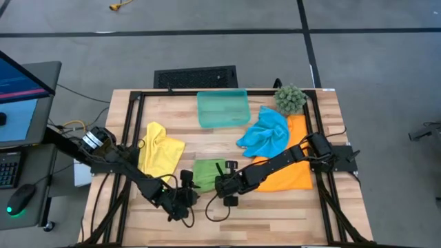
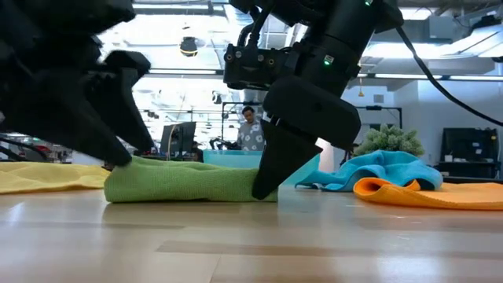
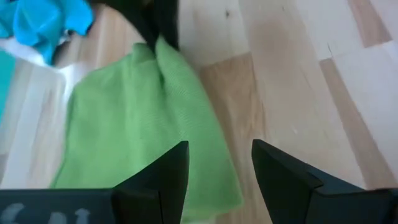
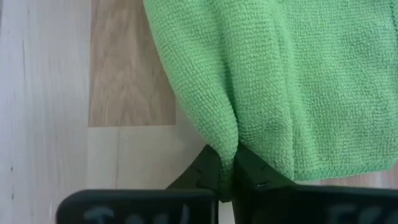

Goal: Roll microfiber towels into tight, uniform cylinder then place into a basket
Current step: Roll the green microfiber cloth

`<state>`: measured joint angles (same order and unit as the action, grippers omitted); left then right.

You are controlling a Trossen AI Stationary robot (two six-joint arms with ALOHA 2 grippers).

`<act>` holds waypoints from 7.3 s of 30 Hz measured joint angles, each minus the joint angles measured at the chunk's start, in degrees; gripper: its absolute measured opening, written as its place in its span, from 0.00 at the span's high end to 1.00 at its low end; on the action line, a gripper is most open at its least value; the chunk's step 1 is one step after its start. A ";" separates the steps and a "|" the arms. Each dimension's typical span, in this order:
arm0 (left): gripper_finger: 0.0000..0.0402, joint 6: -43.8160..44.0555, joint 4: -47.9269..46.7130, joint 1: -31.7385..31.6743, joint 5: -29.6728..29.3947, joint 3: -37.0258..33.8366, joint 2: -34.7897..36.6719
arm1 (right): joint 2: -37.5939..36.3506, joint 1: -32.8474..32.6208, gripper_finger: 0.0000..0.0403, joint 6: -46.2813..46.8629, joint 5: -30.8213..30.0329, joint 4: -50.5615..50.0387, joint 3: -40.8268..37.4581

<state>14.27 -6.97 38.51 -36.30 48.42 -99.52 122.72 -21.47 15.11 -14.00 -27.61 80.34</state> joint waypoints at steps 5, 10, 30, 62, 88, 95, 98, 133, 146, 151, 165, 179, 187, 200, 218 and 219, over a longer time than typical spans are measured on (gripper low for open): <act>0.58 0.34 -1.39 -0.27 -5.54 0.57 -4.33 | -0.02 0.00 0.94 0.00 0.14 -0.06 0.00; 0.58 5.15 -4.70 -0.90 -4.00 0.66 -4.79 | -0.02 0.00 0.91 0.00 0.47 -0.12 0.00; 0.80 13.22 -4.35 -5.17 6.84 -1.29 -4.33 | -0.21 -0.98 0.95 3.43 2.33 0.67 0.00; 0.96 29.56 -3.25 -31.13 55.62 -1.54 4.94 | -2.73 -3.41 0.94 5.22 20.59 6.52 -0.09; 0.96 36.60 5.47 -33.48 58.72 -1.51 -3.57 | -2.80 -3.30 0.62 5.45 22.45 4.69 -0.13; 0.96 36.49 5.47 -33.48 58.10 -1.55 -3.61 | -4.54 -2.64 0.46 8.75 20.93 -3.29 -0.01; 0.95 36.40 5.31 -33.48 58.02 -1.57 -3.64 | -7.29 -3.96 0.46 8.90 18.07 -8.55 -0.28; 0.84 31.96 5.27 -33.43 58.53 -1.57 -3.70 | -1.44 -5.37 0.50 -3.94 -4.62 -0.43 0.15; 0.83 29.74 6.45 -33.43 58.52 -1.64 -3.70 | 0.43 -5.01 0.50 -3.10 -1.94 -1.27 0.28; 0.83 29.70 5.43 -33.41 58.48 -1.57 -3.70 | 0.39 -5.01 0.50 -3.08 -1.69 -0.77 0.14; 0.57 25.43 5.55 -35.48 66.02 -1.74 -2.47 | 0.38 -5.03 0.55 -2.97 -1.27 0.05 0.02; 0.57 3.81 -7.64 -29.13 39.04 -1.82 15.47 | 0.39 -4.98 0.66 -1.86 -1.27 -0.01 0.02; 0.57 -6.27 -2.03 -17.24 29.41 -1.68 13.57 | 0.39 -4.99 0.64 -1.86 -1.25 0.02 0.02; 0.57 -11.36 7.00 -16.01 22.59 -1.62 0.25 | 0.39 -5.07 0.64 -1.90 -1.22 0.06 0.00; 0.57 -7.57 5.13 -21.10 29.33 -1.16 -3.99 | 0.39 -5.01 0.67 -1.66 -1.07 -0.77 0.09; 0.57 -7.69 5.12 -21.10 29.32 -1.16 -4.01 | 0.39 -5.01 0.69 -1.66 -1.09 -0.85 0.11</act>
<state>6.58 -1.85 17.41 -6.98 47.27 -103.53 123.11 -26.48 13.45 -15.09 -28.45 80.44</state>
